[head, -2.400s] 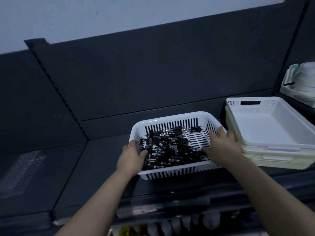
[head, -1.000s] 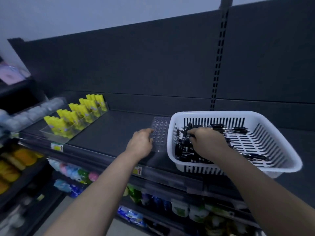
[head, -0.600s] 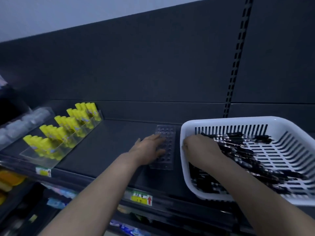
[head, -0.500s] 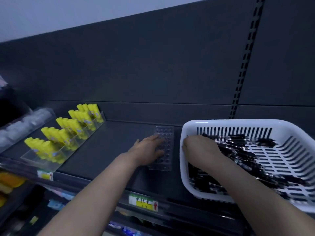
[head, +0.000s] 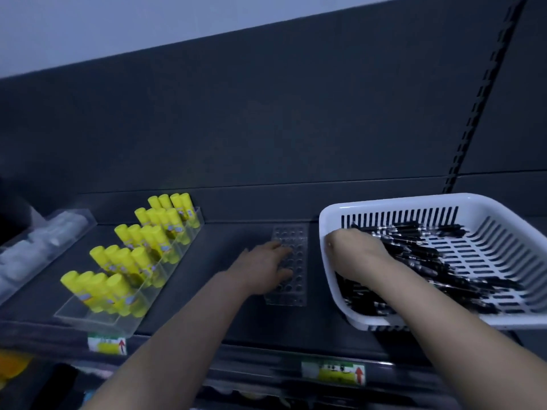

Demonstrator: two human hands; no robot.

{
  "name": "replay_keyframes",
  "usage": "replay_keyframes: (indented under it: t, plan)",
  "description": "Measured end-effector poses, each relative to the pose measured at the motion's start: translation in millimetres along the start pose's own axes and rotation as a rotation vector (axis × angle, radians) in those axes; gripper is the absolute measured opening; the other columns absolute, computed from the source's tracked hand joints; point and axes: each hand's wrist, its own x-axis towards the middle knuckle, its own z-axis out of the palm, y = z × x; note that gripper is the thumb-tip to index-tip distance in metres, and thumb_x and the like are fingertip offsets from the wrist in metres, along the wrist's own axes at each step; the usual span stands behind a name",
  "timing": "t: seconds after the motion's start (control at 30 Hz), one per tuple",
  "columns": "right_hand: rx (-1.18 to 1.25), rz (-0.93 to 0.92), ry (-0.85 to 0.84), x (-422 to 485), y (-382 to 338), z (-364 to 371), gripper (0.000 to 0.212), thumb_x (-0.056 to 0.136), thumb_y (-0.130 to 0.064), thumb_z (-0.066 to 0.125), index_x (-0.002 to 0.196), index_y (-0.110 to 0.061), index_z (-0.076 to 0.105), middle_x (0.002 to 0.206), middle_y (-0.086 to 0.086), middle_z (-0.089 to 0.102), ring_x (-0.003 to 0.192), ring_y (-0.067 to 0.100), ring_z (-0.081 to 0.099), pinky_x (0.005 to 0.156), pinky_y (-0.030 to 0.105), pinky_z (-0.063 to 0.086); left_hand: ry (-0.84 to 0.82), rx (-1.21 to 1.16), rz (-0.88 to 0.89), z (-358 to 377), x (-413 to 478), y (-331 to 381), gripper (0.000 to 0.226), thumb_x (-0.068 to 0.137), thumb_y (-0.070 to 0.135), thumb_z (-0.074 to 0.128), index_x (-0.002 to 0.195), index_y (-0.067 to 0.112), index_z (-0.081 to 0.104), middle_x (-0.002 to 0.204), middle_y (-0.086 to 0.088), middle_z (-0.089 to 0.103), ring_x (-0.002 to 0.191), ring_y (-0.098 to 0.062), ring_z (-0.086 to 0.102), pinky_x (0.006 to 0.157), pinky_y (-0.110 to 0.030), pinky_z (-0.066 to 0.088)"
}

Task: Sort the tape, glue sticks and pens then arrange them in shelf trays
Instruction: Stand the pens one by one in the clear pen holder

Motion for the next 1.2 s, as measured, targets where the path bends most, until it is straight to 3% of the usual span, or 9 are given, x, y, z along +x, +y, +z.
replay_keyframes:
  t: [0.07,0.17,0.27,0.47,0.73,0.93,1.03,1.1,1.2]
  plan:
    - [0.044,0.039,0.009,-1.0,-3.3,-1.1,0.024,0.085,-0.013,0.044,0.094,-0.022,0.063,0.104,0.004,0.064,0.085,0.026,0.055,0.069,0.029,0.040,-0.019,0.000,0.030,-5.5,1.7,-3.2,0.055,0.095,0.042,0.049,0.145,0.026,0.033,0.154,0.000,0.028,0.136,-0.023,0.034,0.111,-0.049,0.029]
    - [0.098,0.112,0.087,-9.6,6.2,-3.0,0.033,0.092,-0.021,0.043,0.119,-0.029,0.061,0.118,0.002,0.063,0.107,0.027,0.058,0.078,0.034,0.046,0.100,-0.139,0.060,-17.1,8.0,4.2,0.044,0.096,0.036,0.047,0.136,0.019,0.042,0.146,-0.004,0.039,0.130,-0.021,0.040,0.107,-0.039,0.036]
    - [0.089,0.193,0.187,-22.5,29.8,-4.7,0.036,0.094,-0.022,0.043,0.124,-0.033,0.059,0.120,0.002,0.064,0.110,0.027,0.058,0.081,0.035,0.048,0.216,-0.254,0.147,-25.2,15.4,34.3,0.059,0.098,0.040,0.045,0.148,0.016,0.028,0.156,-0.005,0.024,0.142,-0.021,0.024,0.114,-0.038,0.026]
    - [-0.042,0.276,0.322,-51.5,83.5,-9.4,0.032,0.092,-0.020,0.044,0.115,-0.032,0.064,0.110,0.001,0.069,0.104,0.026,0.062,0.079,0.034,0.050,-0.009,-0.336,0.106,-8.5,24.8,97.7,0.084,0.095,0.061,0.033,0.153,0.014,-0.006,0.158,-0.006,-0.021,0.144,-0.021,-0.025,0.118,-0.043,0.001]
    - [-0.082,0.365,0.354,-79.5,126.9,-1.2,0.035,0.093,-0.020,0.047,0.122,-0.032,0.061,0.111,0.001,0.069,0.107,0.022,0.060,0.084,0.034,0.051,0.042,-0.148,0.251,-4.7,56.1,97.6,0.073,0.098,0.054,0.030,0.154,0.017,0.000,0.159,-0.006,-0.018,0.141,-0.020,-0.030,0.118,-0.046,0.006]
    - [0.026,0.388,0.341,-79.9,143.3,-3.6,0.033,0.095,-0.023,0.046,0.124,-0.035,0.059,0.115,-0.004,0.068,0.110,0.021,0.060,0.082,0.033,0.051,0.123,-0.029,0.298,-7.1,70.7,108.6,0.069,0.098,0.052,0.036,0.153,0.020,0.010,0.161,-0.005,-0.008,0.146,-0.022,-0.018,0.118,-0.045,0.001]
    - [0.049,0.403,0.398,-76.7,156.9,-9.6,0.032,0.097,-0.022,0.045,0.121,-0.035,0.061,0.112,-0.006,0.069,0.106,0.019,0.063,0.078,0.035,0.054,0.310,0.010,0.445,-16.8,69.0,135.2,0.052,0.097,0.041,0.046,0.145,0.024,0.034,0.152,-0.001,0.029,0.141,-0.019,0.020,0.114,-0.040,0.023]
    - [0.058,0.410,0.424,-75.5,162.0,-9.7,0.032,0.097,-0.022,0.045,0.119,-0.036,0.063,0.110,-0.007,0.070,0.103,0.018,0.064,0.076,0.034,0.055,0.273,-0.067,0.572,-23.1,68.0,158.2,0.037,0.096,0.035,0.053,0.132,0.027,0.051,0.133,0.007,0.051,0.126,-0.013,0.038,0.104,-0.034,0.036]
    - [0.057,0.403,0.386,-76.5,164.9,-5.2,0.031,0.096,-0.022,0.045,0.114,-0.038,0.064,0.106,-0.008,0.071,0.101,0.017,0.063,0.069,0.029,0.048,0.165,-0.034,0.673,-24.1,68.5,180.4,0.028,0.091,0.031,0.062,0.119,0.030,0.062,0.117,0.010,0.060,0.113,-0.009,0.044,0.096,-0.030,0.041]
